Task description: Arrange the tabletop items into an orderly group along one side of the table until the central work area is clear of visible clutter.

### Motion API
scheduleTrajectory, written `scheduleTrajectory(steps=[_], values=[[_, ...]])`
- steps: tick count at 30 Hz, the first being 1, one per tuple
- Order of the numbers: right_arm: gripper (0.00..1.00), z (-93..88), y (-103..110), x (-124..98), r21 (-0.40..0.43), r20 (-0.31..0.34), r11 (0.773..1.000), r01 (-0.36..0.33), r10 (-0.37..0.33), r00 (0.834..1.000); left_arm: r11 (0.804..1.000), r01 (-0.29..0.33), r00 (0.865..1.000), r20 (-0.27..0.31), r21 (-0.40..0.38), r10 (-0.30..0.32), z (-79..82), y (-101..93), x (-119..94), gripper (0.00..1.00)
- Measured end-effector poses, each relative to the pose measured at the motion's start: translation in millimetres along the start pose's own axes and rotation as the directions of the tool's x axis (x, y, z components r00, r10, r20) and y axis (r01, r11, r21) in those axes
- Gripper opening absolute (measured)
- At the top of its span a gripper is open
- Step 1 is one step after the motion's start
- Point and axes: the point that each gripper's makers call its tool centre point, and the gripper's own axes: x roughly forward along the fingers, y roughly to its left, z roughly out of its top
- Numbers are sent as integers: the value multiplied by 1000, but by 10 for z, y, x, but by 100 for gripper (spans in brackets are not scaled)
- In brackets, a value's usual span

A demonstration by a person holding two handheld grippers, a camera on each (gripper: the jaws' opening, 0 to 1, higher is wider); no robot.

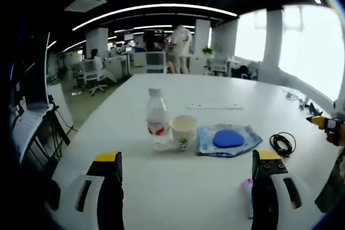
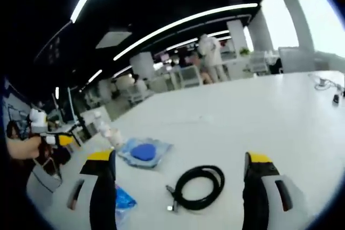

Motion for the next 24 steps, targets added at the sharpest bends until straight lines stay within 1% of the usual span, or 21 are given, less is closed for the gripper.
scheduleTrajectory(steps=[7, 12, 16, 18, 20, 21, 24], values=[[95, -16, -28, -15, 10, -8, 1000, 12, -11, 1000, 1000, 13, 1000, -5, 10, -13, -14, -56, 26, 100], [93, -64, -67, -33, 18, -23, 999, 27, -27, 999, 999, 44, 999, -20, 14, -43, -56, -187, 105, 100], [92, -117, -91, -41, 23, -35, 999, 33, -32, 999, 996, 83, 996, -33, 15, -83, -58, -379, 204, 99], [92, -151, -92, -43, 29, -45, 999, 33, -32, 998, 992, 125, 992, -36, 36, -123, -56, -541, 260, 99], [92, -164, -105, -45, 30, -47, 999, 37, -35, 998, 987, 148, 988, -46, 60, -146, -66, -677, 323, 99], [92, -165, -118, -46, 33, -46, 999, 41, -39, 998, 984, 165, 985, -49, 63, -163, -69, -760, 362, 99], [91, -171, -148, -35, 49, -43, 998, 46, -44, 998, 979, 194, 980, -55, 59, -191, -79, -921, 443, 99]])
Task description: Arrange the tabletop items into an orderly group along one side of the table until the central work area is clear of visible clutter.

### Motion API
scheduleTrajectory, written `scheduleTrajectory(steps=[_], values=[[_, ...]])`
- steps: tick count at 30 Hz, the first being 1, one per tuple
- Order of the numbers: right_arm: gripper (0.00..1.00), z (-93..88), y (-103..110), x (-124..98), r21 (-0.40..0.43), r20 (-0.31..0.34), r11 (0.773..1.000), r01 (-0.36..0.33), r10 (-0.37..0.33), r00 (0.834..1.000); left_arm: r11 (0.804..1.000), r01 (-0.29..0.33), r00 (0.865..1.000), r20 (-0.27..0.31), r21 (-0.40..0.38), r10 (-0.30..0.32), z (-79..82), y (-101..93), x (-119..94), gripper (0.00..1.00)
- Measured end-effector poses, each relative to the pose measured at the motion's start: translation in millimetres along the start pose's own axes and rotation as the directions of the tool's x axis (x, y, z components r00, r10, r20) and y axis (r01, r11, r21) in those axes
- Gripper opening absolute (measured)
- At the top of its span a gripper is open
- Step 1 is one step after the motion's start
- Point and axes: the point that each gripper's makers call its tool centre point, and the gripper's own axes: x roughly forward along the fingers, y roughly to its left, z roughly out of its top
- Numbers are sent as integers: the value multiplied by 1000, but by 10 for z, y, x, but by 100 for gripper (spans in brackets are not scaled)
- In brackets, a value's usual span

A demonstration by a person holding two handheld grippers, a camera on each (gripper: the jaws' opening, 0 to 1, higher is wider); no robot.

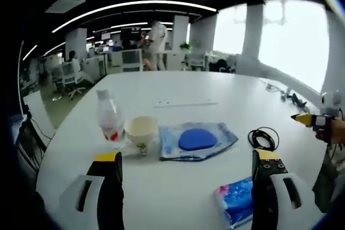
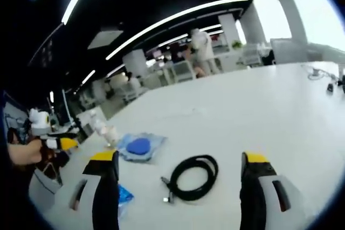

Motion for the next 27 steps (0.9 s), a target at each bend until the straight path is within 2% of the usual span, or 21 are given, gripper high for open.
scheduleTrajectory(steps=[8, 16, 23, 27], values=[[90, -39, -128, 88, 29, -11, 1000, 12, -11, 1000, 997, 72, 997, -36, 4, -72, -50, -440, 310, 97], [88, -150, -260, 190, 47, -50, 999, 27, -25, 998, 983, 182, 980, -88, 39, -178, -148, -1028, 627, 96], [85, -223, -357, 266, 61, -75, 998, 35, -31, 997, 971, 235, 966, -122, 42, -228, -196, -1366, 882, 94], [83, -275, -410, 321, 70, -90, 997, 45, -38, 995, 967, 251, 959, -150, 44, -242, -250, -1484, 1008, 91]])
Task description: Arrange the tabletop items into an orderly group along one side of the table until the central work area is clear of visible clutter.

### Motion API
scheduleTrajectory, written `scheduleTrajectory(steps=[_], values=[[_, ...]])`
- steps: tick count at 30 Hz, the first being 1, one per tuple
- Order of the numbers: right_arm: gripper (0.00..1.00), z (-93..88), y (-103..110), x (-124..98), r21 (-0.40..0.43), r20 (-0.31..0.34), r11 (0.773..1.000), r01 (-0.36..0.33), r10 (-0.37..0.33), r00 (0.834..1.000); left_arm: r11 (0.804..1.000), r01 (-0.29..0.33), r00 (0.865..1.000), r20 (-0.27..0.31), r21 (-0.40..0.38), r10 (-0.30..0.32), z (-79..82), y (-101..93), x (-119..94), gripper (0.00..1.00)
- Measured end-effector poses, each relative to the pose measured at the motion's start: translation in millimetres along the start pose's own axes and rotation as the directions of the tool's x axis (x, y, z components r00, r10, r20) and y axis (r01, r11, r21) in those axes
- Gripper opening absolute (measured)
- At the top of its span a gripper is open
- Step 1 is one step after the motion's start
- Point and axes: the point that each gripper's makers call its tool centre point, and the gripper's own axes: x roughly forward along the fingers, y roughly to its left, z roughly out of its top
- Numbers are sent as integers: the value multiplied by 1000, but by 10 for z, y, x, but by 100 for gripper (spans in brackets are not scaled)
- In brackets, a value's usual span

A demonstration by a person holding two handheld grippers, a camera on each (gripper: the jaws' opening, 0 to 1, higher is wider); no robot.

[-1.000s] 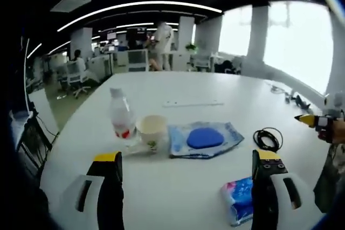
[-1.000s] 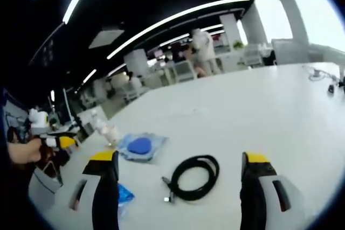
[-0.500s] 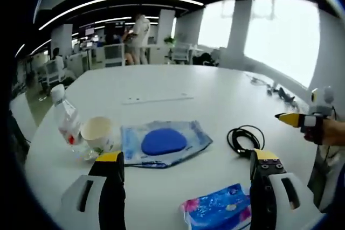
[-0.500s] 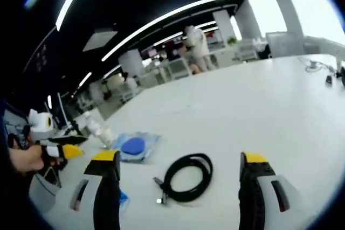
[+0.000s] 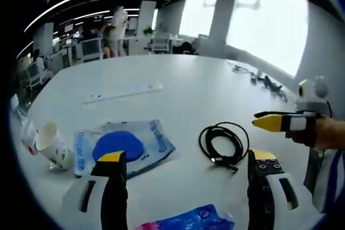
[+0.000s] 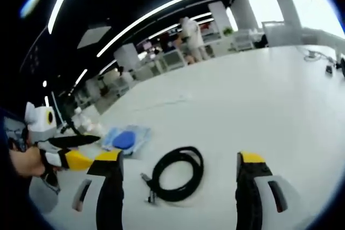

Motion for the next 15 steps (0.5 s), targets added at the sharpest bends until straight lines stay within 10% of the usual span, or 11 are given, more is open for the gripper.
scheduleTrajectory(steps=[15], values=[[77, -185, -166, 278, 30, -44, 1000, 7, -6, 999, 997, 73, 991, -113, 22, -70, -222, -319, 482, 87]])
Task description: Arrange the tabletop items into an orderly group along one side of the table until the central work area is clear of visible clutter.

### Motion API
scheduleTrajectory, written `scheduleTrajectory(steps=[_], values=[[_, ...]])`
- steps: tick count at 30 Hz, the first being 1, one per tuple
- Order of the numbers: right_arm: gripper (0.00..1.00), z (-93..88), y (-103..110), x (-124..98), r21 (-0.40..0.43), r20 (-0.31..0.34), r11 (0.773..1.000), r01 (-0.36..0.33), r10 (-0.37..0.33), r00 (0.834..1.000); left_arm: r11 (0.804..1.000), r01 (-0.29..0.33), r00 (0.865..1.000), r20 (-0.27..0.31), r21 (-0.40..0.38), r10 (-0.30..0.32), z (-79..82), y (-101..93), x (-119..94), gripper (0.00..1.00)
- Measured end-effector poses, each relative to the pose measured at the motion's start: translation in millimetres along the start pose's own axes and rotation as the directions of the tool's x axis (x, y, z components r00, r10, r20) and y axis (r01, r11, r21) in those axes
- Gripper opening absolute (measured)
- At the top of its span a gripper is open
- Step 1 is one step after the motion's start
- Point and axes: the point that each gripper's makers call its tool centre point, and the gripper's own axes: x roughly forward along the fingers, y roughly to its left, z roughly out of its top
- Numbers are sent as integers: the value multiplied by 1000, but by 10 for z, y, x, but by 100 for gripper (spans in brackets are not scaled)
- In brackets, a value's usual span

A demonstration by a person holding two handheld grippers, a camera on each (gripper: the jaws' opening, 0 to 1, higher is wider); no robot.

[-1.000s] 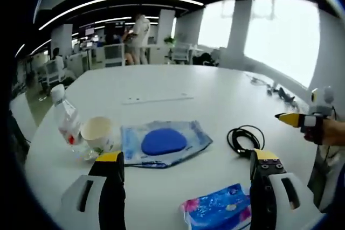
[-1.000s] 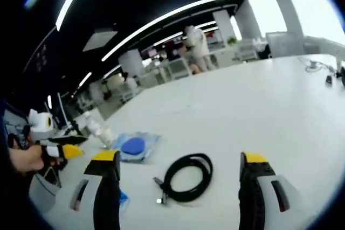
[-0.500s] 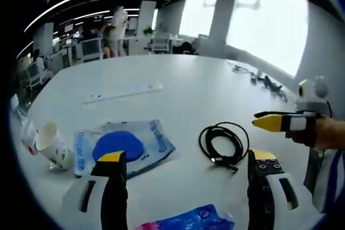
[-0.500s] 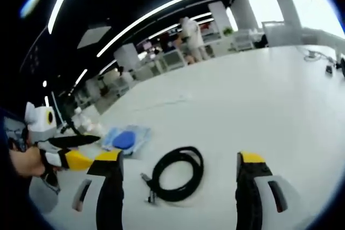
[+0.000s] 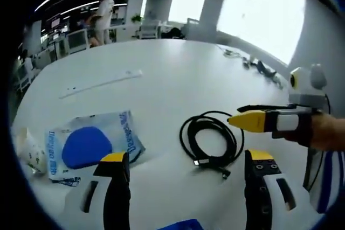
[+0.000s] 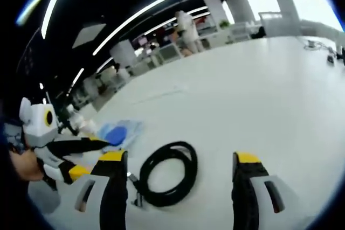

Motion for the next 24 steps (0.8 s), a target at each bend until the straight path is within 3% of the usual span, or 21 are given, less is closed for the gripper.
scheduleTrajectory(steps=[6, 11, 18, 20, 24], values=[[74, -66, -20, 105, -25, -25, 1000, -6, 5, 1000, 1000, 11, 1000, -18, -21, -12, -25, -19, 152, 85], [70, -118, -28, 157, -72, -50, 997, -8, 4, 999, 999, 1, 1000, 2, -45, -1, -4, -4, 246, 82], [52, -197, -46, 194, -138, -81, 990, 2, -13, 997, 999, -24, 1000, 5, -36, 24, -32, 7, 316, 76], [45, -247, -49, 202, -185, -102, 983, 5, -25, 994, 999, -51, 999, 12, -8, 51, -32, 10, 278, 71], [41, -275, -59, 215, -178, -97, 984, 19, -37, 995, 995, -80, 997, 24, 53, 78, -42, -21, 203, 61]])
